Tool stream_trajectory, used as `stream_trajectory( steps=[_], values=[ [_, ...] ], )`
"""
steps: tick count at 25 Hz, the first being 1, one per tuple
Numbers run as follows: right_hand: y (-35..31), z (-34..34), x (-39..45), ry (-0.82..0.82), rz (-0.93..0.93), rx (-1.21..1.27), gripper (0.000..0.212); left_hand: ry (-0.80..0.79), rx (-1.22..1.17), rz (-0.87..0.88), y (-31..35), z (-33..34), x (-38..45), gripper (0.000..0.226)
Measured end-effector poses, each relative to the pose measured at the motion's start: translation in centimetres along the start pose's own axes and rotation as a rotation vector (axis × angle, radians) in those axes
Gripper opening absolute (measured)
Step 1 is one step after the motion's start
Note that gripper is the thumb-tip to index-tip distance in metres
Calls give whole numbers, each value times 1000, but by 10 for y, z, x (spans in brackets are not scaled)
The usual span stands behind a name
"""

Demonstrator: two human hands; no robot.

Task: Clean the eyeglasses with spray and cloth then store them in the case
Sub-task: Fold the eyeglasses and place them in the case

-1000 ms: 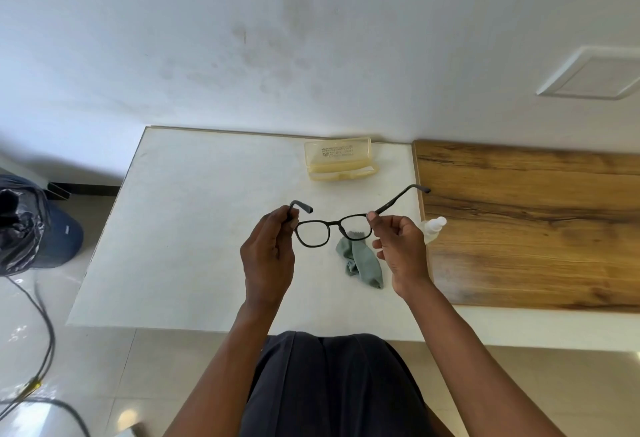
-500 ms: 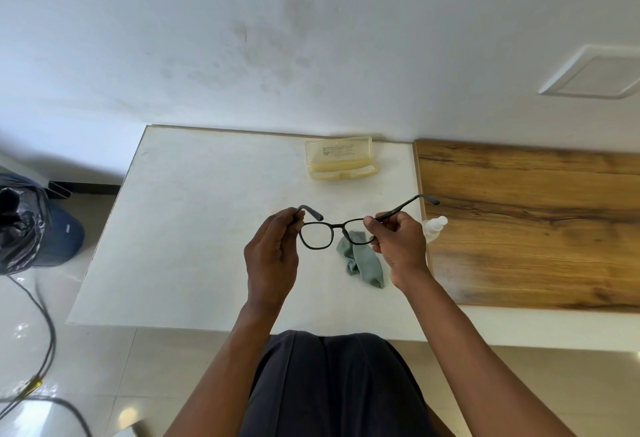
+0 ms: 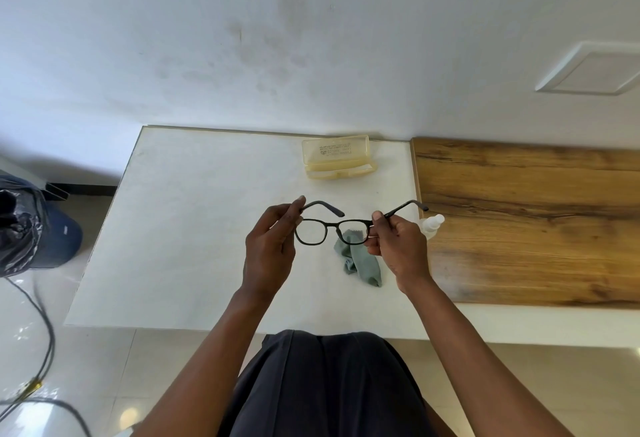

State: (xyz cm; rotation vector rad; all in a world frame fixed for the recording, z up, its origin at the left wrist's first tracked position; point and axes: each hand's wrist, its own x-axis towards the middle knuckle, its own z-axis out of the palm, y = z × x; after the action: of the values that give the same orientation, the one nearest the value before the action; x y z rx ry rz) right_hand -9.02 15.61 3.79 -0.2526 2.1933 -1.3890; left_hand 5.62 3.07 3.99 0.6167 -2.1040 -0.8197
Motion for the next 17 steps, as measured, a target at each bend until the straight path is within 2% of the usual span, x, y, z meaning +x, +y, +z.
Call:
stream_trajectory(
  steps=[5, 9, 12, 17],
  values=[
    [-4, -2, -3, -2, -40, -36, 32, -115, 79, 0, -3, 3, -2, 39],
    [-7, -2, -4, -7, -31, -9, 26, -245, 137, -7, -6, 6, -8, 43],
    [-9, -2, -5, -20, -42, 14, 23, -278, 186, -9, -9, 10, -9, 44],
    [-9, -5, -3, -122, -28, 143, 2, -319, 226, -18, -20, 8, -12, 48]
  ],
)
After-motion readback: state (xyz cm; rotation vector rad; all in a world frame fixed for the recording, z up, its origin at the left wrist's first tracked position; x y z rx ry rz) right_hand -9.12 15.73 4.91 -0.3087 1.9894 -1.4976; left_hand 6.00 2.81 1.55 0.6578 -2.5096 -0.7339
